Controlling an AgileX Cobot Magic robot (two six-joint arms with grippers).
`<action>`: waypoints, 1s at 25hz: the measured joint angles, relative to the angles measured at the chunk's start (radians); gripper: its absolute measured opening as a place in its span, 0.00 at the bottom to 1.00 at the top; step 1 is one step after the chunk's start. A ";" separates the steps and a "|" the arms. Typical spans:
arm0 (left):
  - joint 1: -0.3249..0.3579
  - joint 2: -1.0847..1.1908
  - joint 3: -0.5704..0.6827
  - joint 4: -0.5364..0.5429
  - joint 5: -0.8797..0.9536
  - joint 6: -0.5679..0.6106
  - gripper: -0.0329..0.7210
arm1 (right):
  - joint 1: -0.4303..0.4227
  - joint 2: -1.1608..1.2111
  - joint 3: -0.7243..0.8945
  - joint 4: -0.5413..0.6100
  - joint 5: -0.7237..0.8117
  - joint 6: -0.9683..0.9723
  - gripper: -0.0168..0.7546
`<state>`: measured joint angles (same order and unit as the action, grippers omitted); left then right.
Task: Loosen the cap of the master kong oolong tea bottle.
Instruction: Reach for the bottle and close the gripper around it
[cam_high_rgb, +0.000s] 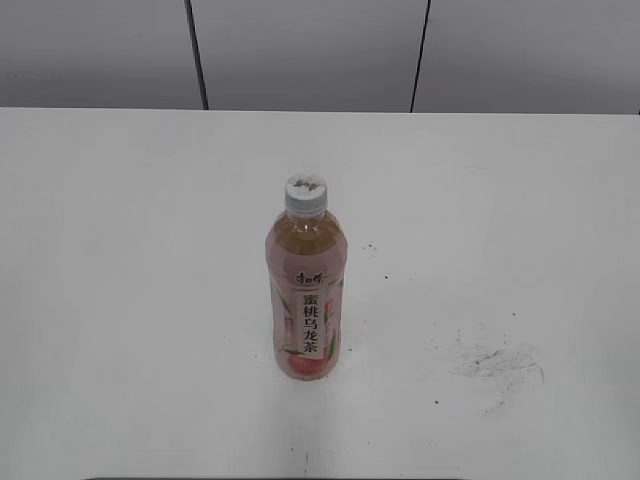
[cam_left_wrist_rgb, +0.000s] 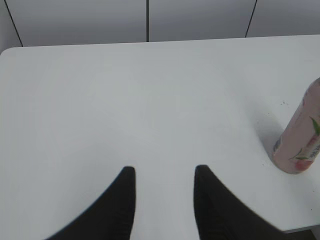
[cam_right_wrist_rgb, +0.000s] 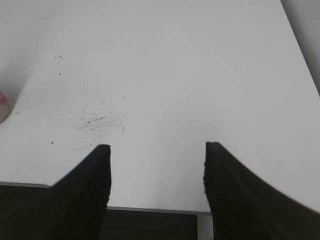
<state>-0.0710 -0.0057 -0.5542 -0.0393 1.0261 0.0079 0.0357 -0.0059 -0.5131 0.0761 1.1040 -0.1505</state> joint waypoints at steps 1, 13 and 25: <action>0.000 0.000 0.000 0.000 0.000 0.000 0.36 | 0.000 0.000 0.000 0.000 0.000 0.000 0.60; 0.000 0.000 0.000 0.000 0.000 0.000 0.36 | 0.000 0.000 0.000 0.000 0.000 0.000 0.60; 0.000 0.000 0.000 0.000 0.000 0.000 0.36 | 0.000 0.000 0.000 0.000 0.000 0.000 0.60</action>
<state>-0.0710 -0.0057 -0.5542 -0.0393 1.0261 0.0079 0.0357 -0.0059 -0.5131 0.0761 1.1040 -0.1505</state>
